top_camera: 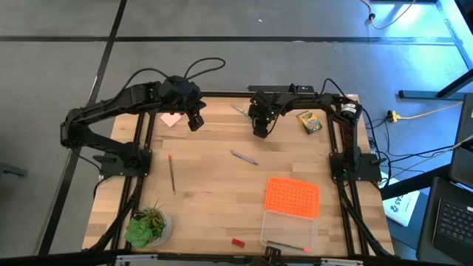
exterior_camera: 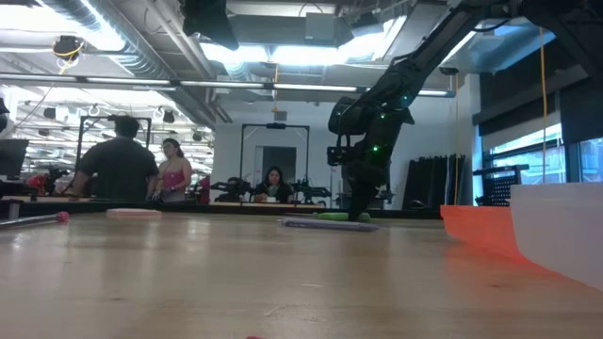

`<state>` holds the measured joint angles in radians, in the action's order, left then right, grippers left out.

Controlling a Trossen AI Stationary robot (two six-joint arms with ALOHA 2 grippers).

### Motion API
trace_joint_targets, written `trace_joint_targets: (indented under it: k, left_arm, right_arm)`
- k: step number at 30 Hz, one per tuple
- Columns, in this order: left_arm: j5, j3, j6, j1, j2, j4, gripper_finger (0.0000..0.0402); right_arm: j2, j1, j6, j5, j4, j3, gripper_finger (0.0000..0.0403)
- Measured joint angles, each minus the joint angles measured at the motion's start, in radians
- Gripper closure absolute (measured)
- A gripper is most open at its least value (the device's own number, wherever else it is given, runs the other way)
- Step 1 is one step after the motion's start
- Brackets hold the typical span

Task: Pack school essentials
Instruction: Put the green scissors into the orange supply box

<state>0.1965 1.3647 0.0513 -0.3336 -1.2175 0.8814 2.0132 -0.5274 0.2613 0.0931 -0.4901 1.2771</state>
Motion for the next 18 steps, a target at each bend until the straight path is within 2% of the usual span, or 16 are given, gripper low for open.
trace_joint_targets:
  k: [18]
  left_arm:
    - [0.0,0.0,-0.001,0.0,0.0,0.001,0.0388]
  right_arm:
    - [0.005,0.011,-0.056,0.007,-0.217,0.164,0.0377]
